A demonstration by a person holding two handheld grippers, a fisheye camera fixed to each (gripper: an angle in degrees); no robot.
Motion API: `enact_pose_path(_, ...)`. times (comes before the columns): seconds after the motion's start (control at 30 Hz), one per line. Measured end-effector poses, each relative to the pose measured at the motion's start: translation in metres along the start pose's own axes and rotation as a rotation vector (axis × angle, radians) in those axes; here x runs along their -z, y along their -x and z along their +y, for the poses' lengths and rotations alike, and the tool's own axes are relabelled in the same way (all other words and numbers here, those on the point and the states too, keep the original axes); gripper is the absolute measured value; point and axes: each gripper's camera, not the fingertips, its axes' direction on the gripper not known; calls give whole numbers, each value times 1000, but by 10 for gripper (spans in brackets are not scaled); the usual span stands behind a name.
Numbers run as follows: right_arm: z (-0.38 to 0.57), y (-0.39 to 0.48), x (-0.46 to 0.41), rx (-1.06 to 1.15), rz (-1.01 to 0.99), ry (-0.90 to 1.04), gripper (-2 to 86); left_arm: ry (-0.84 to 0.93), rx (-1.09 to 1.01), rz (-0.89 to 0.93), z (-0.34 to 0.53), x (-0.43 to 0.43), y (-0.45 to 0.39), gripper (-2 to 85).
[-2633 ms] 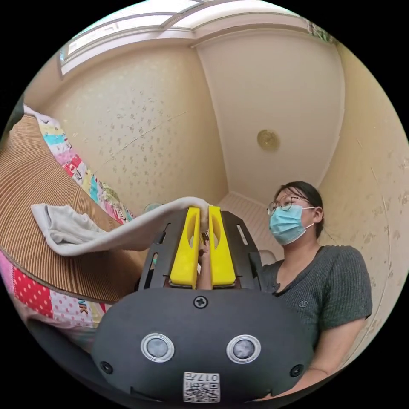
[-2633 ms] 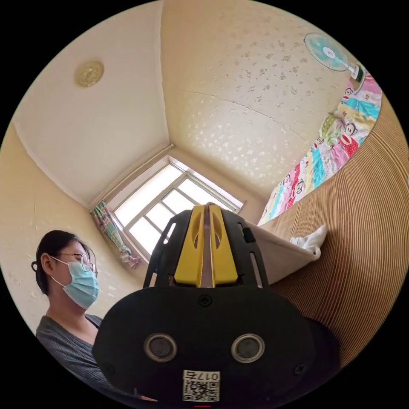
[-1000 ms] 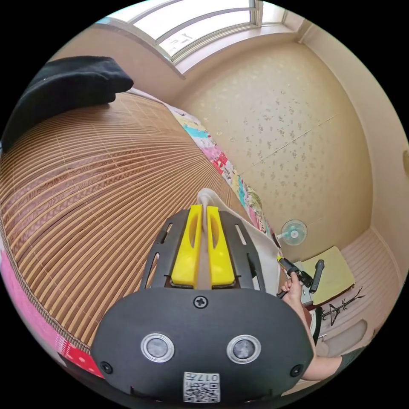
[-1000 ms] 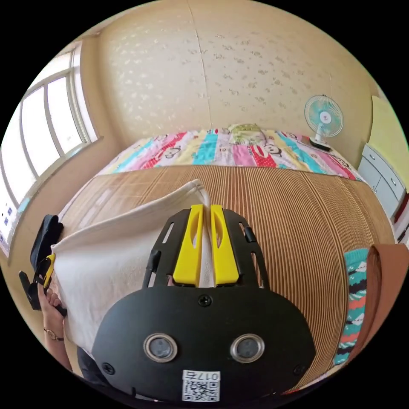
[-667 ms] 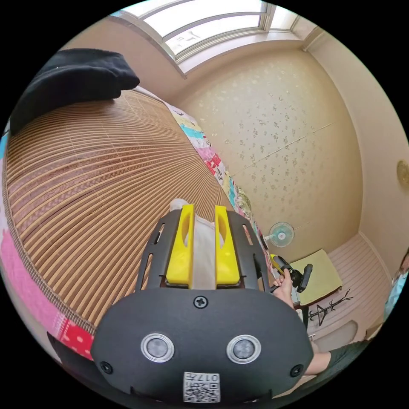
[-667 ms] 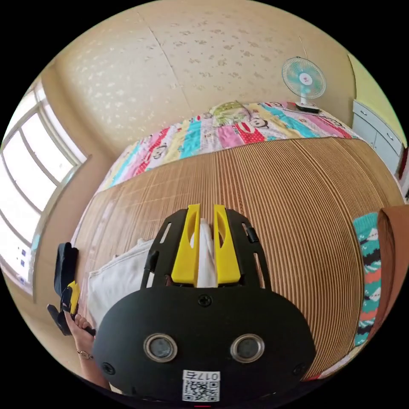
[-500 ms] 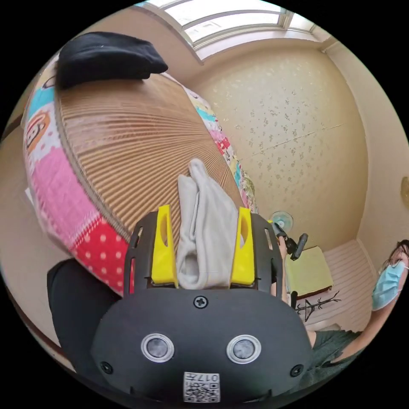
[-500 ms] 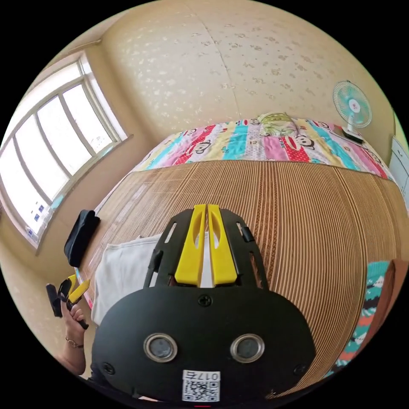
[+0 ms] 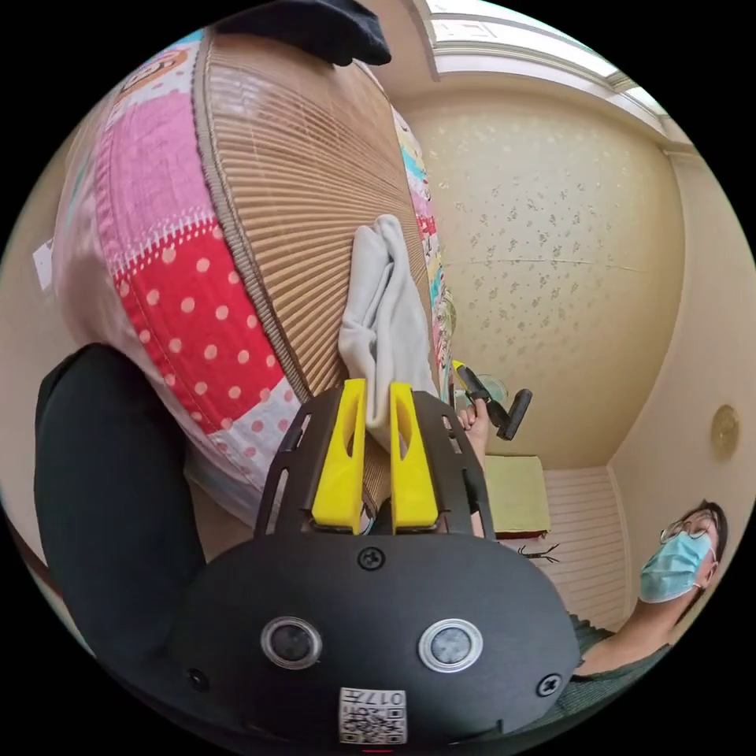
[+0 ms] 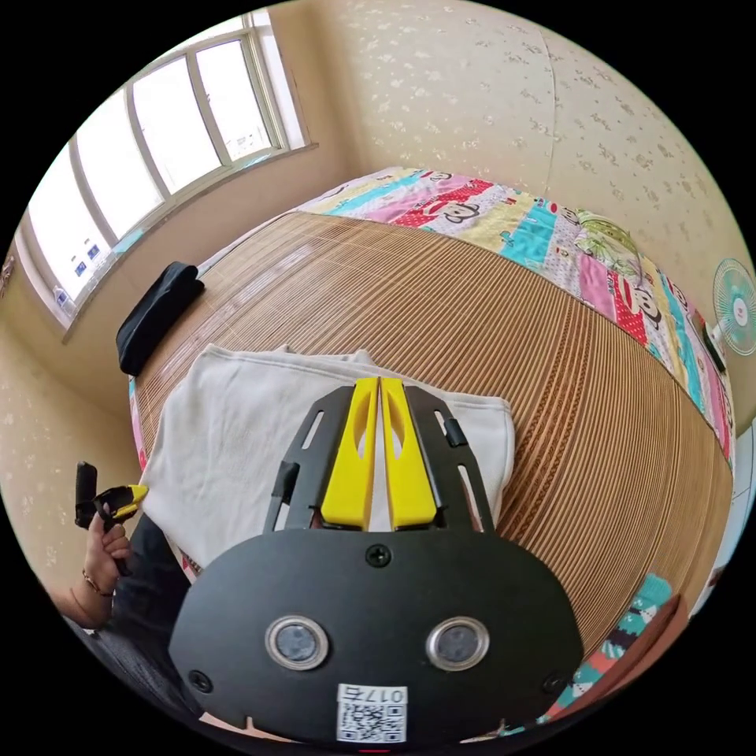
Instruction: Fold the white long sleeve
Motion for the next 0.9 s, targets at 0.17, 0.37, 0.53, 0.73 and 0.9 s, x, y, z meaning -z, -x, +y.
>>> enact_pose_path(0.17, 14, 8, 3, 183, -326, 85, 4, -125, -191, -94, -24, 27, -40, 51)
enact_pose_path(0.37, 42, 113, -69, 560, -77, 466, 5, -187, -225, -86, -55, 36, -43, 52)
enact_pose_path(0.53, 31, 159, -69, 543, 82, 286, 4, -317, -311, -79, -74, 49, -58, 52)
enact_pose_path(0.73, 4, 152, -13, 528, 126, 222, 3, -234, -558, -34, -68, 22, -117, 55)
enact_pose_path(0.9, -21, 64, 56, 297, 87, 156, 3, -19, -874, 57, -11, -65, -175, 55)
